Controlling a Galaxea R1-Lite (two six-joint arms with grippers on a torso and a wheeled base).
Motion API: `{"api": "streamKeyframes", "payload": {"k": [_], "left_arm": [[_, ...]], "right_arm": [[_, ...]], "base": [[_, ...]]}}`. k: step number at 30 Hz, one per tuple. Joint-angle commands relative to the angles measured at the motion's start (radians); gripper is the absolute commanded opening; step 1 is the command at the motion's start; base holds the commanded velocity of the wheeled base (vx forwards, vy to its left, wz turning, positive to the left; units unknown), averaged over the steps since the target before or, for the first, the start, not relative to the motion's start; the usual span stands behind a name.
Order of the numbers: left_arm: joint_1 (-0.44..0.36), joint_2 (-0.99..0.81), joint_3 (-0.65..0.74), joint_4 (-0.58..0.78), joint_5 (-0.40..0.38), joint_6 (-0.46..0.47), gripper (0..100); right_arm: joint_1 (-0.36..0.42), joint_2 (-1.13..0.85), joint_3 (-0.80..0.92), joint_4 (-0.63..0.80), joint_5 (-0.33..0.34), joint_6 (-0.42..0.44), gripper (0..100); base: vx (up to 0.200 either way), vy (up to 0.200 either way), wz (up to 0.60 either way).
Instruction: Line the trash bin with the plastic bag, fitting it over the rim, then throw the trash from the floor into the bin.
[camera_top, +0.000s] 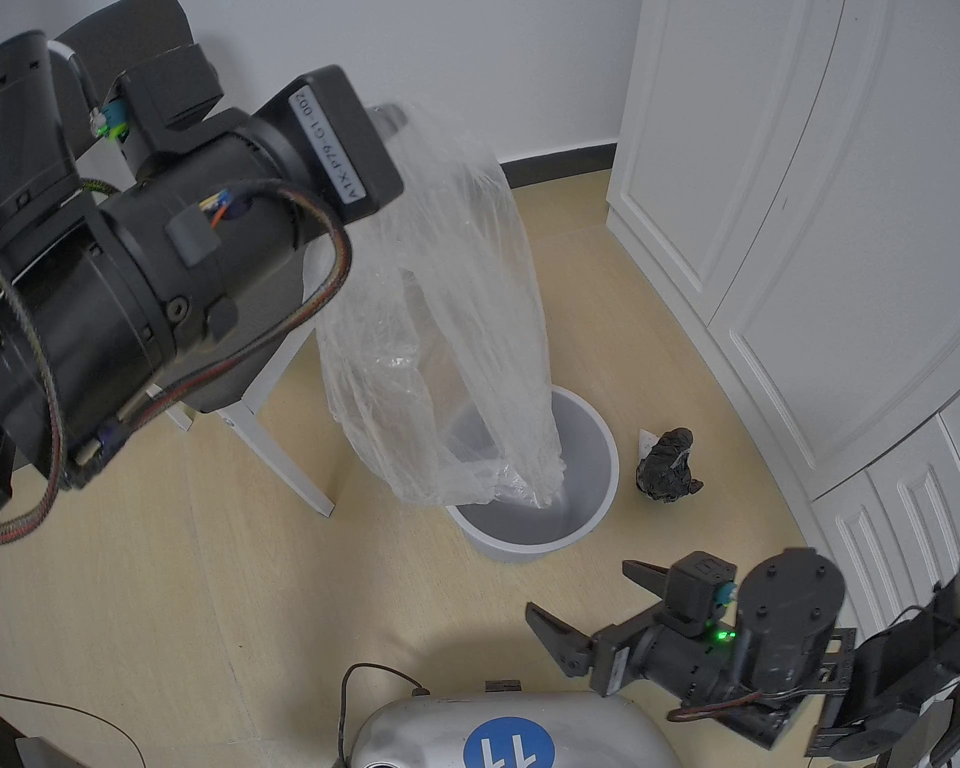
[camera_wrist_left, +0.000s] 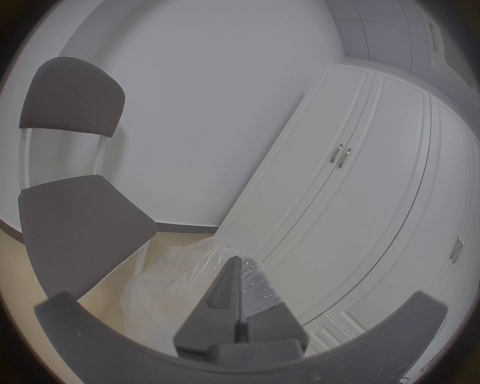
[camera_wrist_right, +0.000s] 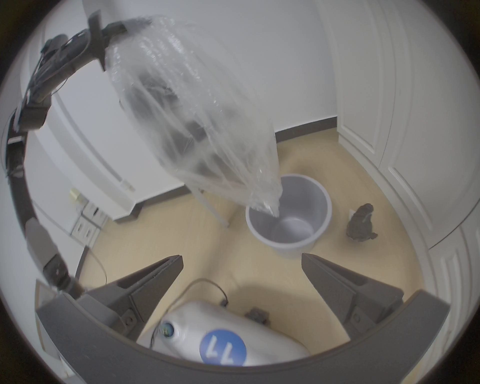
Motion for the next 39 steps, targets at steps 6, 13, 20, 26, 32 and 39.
{"api": "streamKeyframes", "payload": {"k": [6,13,20,26,32,39], "left_arm": [[-0.03,-0.013,-0.01,-0.012,0.031,-0.009,0],[-0.032,-0.033,-0.002,-0.012,0.035,-0.011,0],[-0.033,-0.032,0.024,-0.011,0.035,-0.011,0],[-0.035,-0.035,0.033,-0.012,0.037,-0.012,0],[-0.033,-0.05,0.033,-0.011,0.035,-0.031,0],[-0.032,-0.032,0.009,-0.011,0.037,-0.049,0]], "right_arm": [[-0.08,0.418,-0.142,-0.288,-0.124,0.033,100],[-0.154,0.437,-0.248,-0.295,-0.126,0.036,100],[-0.249,0.451,-0.346,-0.349,-0.126,0.052,100],[-0.244,0.489,-0.382,-0.372,-0.126,0.078,100],[-0.238,0.498,-0.392,-0.418,-0.12,0.102,100],[-0.223,0.563,-0.411,-0.464,-0.103,0.118,100]], "base": [[0.0,0.0,0.0],[0.0,0.0,0.0],[0.0,0.0,0.0],[0.0,0.0,0.0],[0.0,0.0,0.0],[0.0,0.0,0.0]]}}
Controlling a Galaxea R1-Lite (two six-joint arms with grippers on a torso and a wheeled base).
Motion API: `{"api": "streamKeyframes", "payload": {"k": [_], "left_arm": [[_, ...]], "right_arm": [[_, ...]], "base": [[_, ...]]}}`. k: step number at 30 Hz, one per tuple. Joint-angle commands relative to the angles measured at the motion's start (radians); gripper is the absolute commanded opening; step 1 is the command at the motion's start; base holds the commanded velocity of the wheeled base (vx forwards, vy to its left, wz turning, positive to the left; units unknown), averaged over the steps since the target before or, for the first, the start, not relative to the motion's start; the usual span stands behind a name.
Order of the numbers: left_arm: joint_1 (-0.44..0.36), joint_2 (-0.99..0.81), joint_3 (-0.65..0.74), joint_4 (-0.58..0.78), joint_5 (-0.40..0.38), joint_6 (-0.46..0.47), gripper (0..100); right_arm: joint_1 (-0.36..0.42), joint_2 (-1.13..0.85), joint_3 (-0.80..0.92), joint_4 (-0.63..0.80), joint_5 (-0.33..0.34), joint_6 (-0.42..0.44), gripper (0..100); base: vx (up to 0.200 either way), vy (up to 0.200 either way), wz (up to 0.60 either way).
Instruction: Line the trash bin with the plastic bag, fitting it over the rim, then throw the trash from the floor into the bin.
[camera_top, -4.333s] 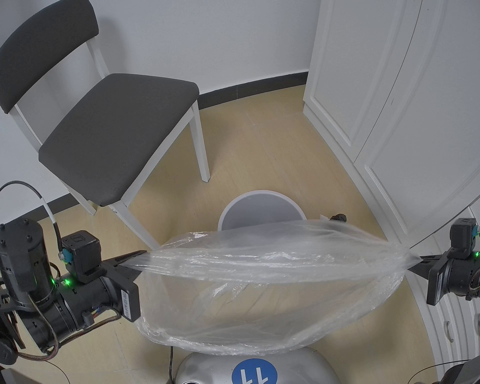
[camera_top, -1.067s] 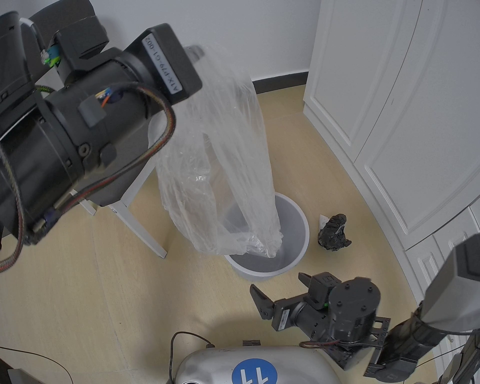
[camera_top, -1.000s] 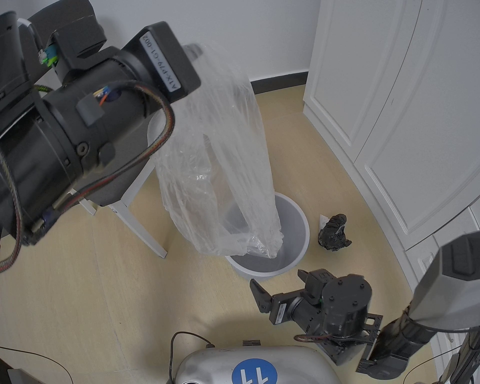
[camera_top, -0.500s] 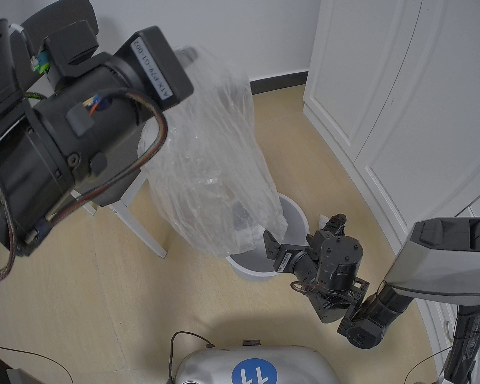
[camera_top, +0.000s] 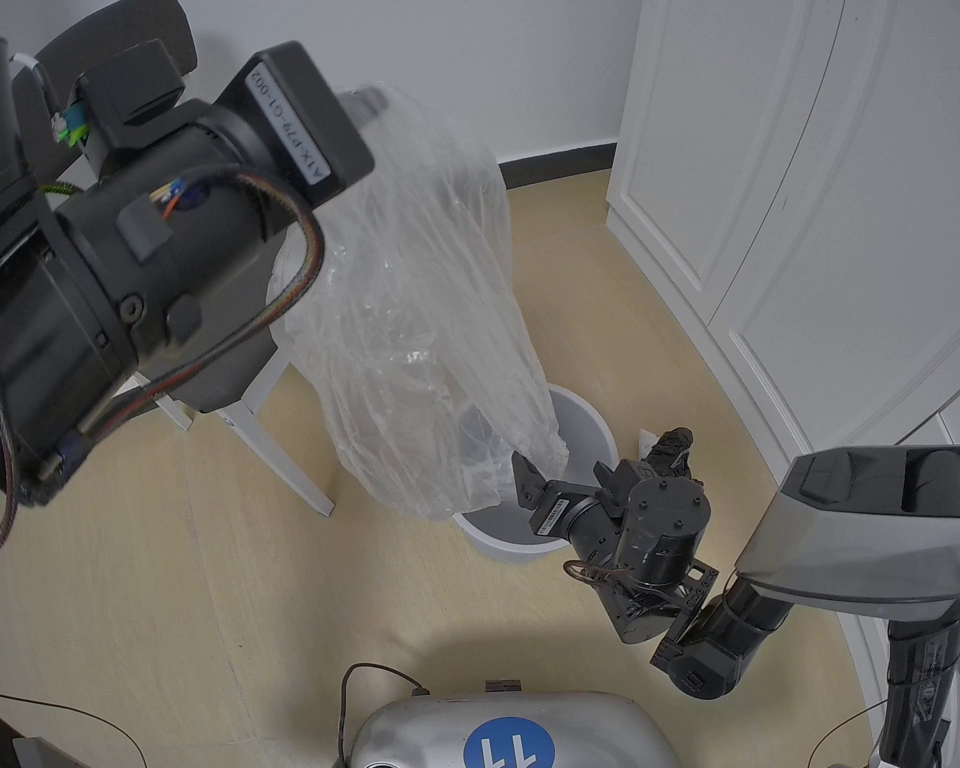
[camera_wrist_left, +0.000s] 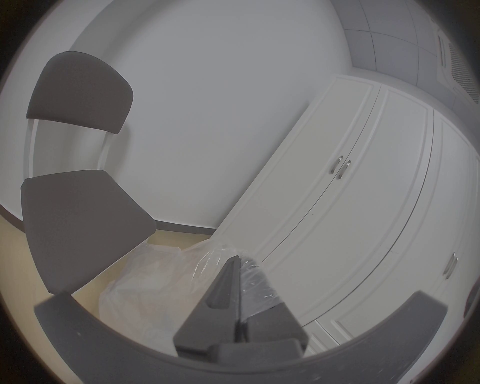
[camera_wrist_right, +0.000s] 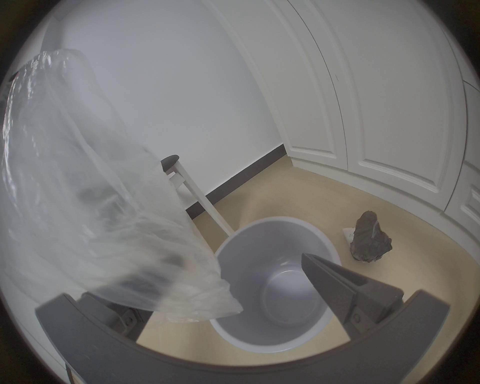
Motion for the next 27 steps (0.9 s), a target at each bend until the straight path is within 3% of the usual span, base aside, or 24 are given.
{"api": "streamKeyframes", "payload": {"k": [1,25,26,27], "left_arm": [[0.001,0.005,-0.01,0.0,0.001,-0.002,0],[0.001,-0.021,0.008,0.0,0.001,-0.037,0],[0.001,-0.021,0.01,0.0,0.001,-0.037,0],[0.001,-0.024,0.01,-0.002,0.001,-0.037,0]], "right_arm": [[0.01,0.044,-0.007,-0.021,0.01,0.001,100],[-0.001,0.05,-0.055,-0.03,0.02,0.021,100],[-0.001,0.049,-0.053,-0.03,0.022,0.021,0],[-0.001,0.05,-0.053,-0.03,0.022,0.018,0]], "base": [[0.0,0.0,0.0],[0.0,0.0,0.0],[0.0,0.0,0.0],[0.0,0.0,0.0]]}}
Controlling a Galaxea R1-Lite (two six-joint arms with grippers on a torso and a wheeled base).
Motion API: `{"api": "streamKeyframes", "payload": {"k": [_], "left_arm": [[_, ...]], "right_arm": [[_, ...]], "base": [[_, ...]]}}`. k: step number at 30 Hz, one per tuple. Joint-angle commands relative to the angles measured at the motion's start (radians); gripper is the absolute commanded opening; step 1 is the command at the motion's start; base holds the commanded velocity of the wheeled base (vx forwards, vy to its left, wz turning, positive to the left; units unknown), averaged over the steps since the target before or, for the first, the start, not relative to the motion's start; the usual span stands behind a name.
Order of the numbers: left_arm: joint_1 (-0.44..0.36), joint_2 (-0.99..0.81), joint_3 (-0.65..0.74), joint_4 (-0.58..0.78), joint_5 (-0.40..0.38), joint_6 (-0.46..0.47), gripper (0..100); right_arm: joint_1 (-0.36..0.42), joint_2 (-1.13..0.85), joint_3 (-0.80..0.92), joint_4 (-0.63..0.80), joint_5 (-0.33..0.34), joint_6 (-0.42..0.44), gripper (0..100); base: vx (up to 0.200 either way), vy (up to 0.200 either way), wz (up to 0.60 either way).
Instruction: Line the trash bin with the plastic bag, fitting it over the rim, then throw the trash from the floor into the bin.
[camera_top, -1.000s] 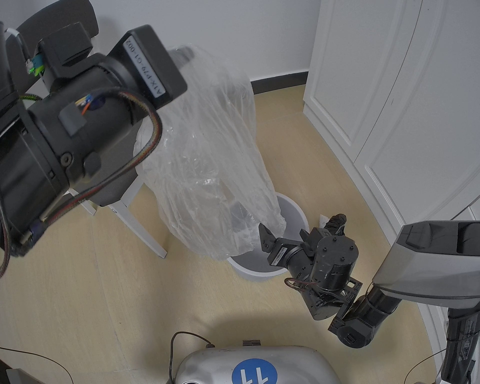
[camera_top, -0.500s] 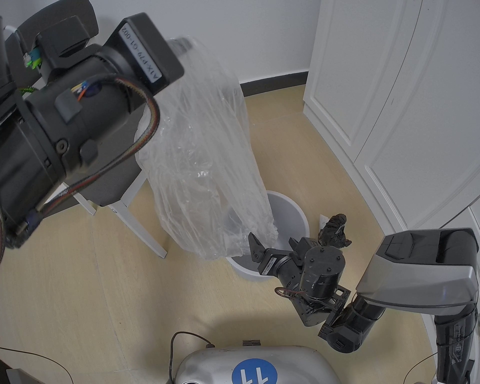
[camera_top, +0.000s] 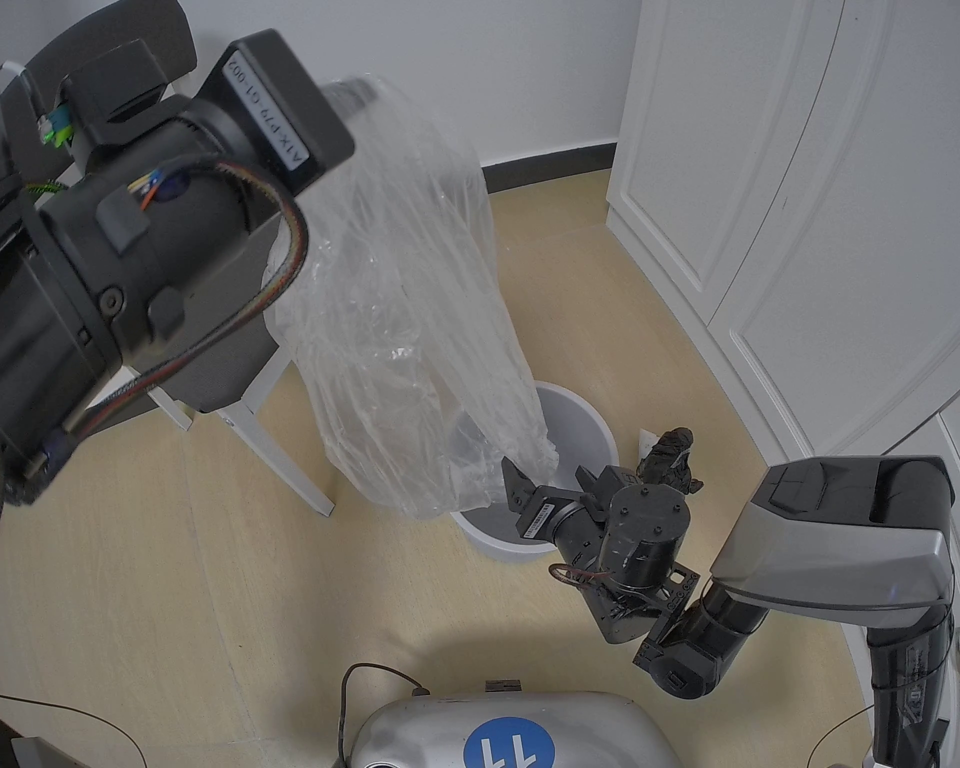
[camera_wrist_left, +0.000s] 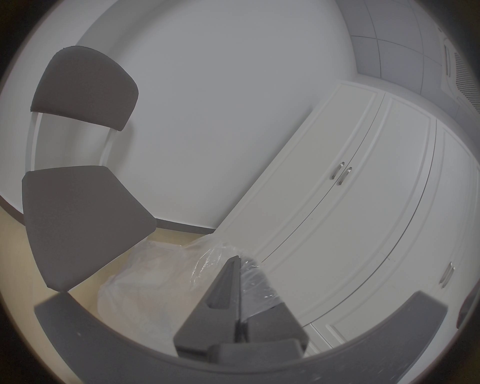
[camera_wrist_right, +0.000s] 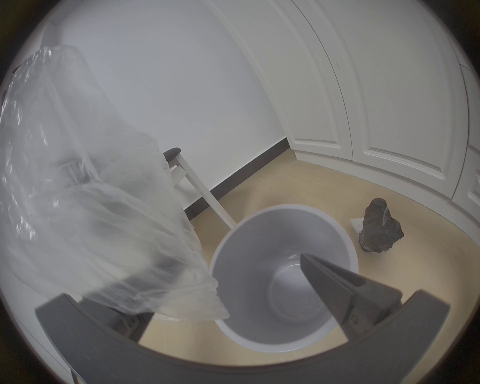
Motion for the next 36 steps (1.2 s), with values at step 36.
{"api": "streamKeyframes", "payload": {"k": [36], "left_arm": [[0.179,0.025,0.439,-0.008,-0.018,0.166,0]], "right_arm": [[-0.236,-1.089,0.154,1.079,0.068,-0.385,0]], "base": [[0.0,0.0,0.0]]}}
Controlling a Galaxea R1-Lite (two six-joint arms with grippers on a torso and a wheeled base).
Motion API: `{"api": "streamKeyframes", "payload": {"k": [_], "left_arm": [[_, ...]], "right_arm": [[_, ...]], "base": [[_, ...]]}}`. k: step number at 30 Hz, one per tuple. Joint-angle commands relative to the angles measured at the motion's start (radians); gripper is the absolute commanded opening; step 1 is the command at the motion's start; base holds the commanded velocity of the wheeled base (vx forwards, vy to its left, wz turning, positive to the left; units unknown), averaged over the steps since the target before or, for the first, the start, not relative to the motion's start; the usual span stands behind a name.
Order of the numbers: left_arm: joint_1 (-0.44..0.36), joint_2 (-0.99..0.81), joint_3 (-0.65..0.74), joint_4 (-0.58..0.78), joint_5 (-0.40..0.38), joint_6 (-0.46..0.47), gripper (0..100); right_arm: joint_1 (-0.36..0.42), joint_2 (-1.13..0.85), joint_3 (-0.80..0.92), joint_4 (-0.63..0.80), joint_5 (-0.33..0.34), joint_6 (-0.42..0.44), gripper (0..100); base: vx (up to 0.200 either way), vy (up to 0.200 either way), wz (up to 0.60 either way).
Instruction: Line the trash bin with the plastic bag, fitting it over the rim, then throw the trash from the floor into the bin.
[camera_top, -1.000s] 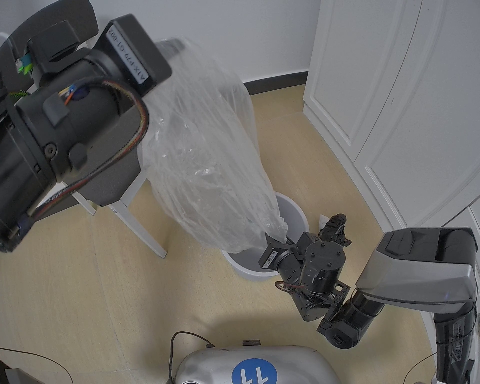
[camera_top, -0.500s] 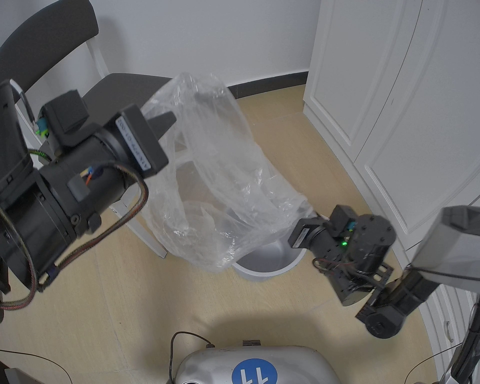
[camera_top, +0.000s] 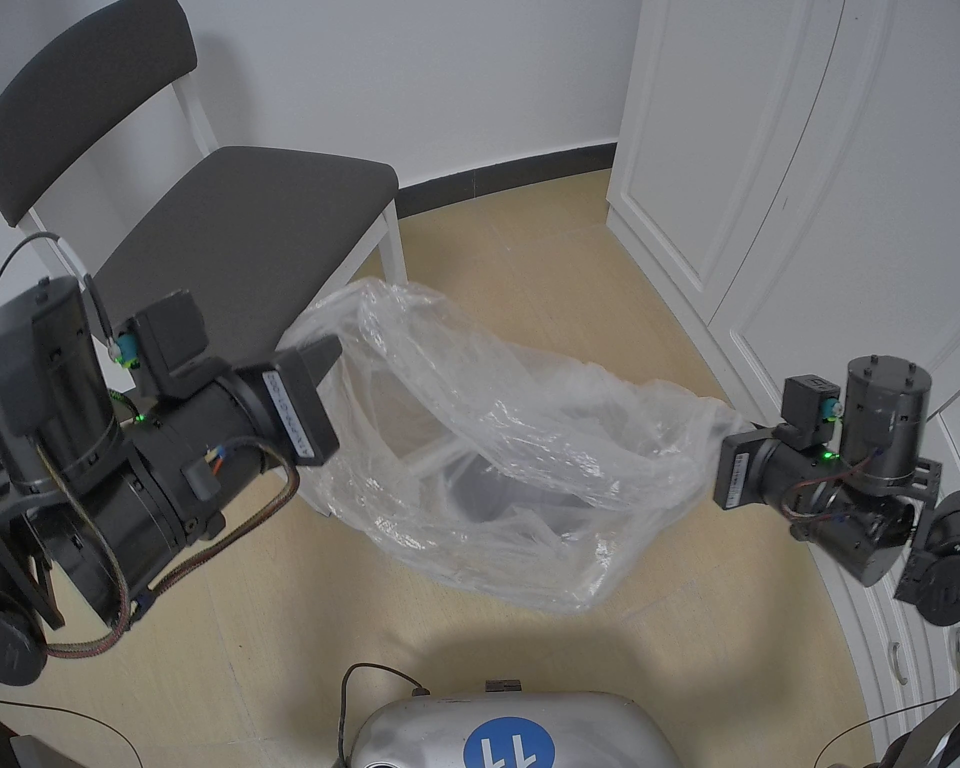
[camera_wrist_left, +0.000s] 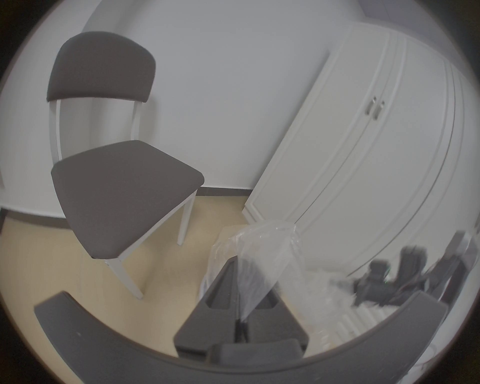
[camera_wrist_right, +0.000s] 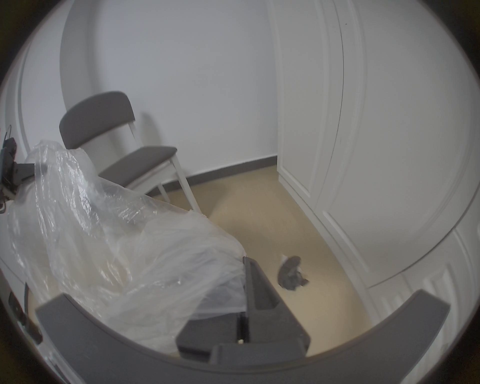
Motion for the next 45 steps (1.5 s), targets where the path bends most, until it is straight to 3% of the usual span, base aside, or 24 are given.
{"api": "streamKeyframes", "payload": {"k": [1,6,12,23,30,35,39,45], "left_arm": [[0.039,0.028,0.105,-0.002,-0.006,0.167,0],[0.056,0.094,0.109,-0.004,-0.009,0.208,0],[0.122,0.15,0.108,-0.004,-0.009,0.205,0],[0.148,0.163,0.115,-0.036,-0.009,0.204,0],[0.167,0.252,0.118,-0.173,-0.01,0.199,0],[0.153,0.344,0.12,-0.341,-0.009,0.194,0],[0.098,0.421,0.126,-0.518,-0.007,0.156,0],[0.015,0.421,0.135,-0.585,-0.009,0.136,0]], "right_arm": [[-0.112,-0.304,-0.046,0.256,0.026,-0.068,0],[-0.234,-0.275,-0.02,0.278,0.057,-0.155,0],[-0.32,-0.199,-0.01,0.264,0.119,-0.22,0],[-0.311,-0.137,0.0,0.264,0.113,-0.246,0],[-0.302,-0.064,0.004,0.238,0.112,-0.261,0],[-0.253,-0.013,0.041,0.115,0.113,-0.261,0],[-0.2,0.058,0.076,-0.035,0.115,-0.261,0],[-0.151,0.196,0.112,-0.278,0.109,-0.261,0]], "base": [[0.0,0.0,0.0],[0.0,0.0,0.0],[0.0,0.0,0.0],[0.0,0.0,0.0],[0.0,0.0,0.0],[0.0,0.0,0.0],[0.0,0.0,0.0],[0.0,0.0,0.0]]}}
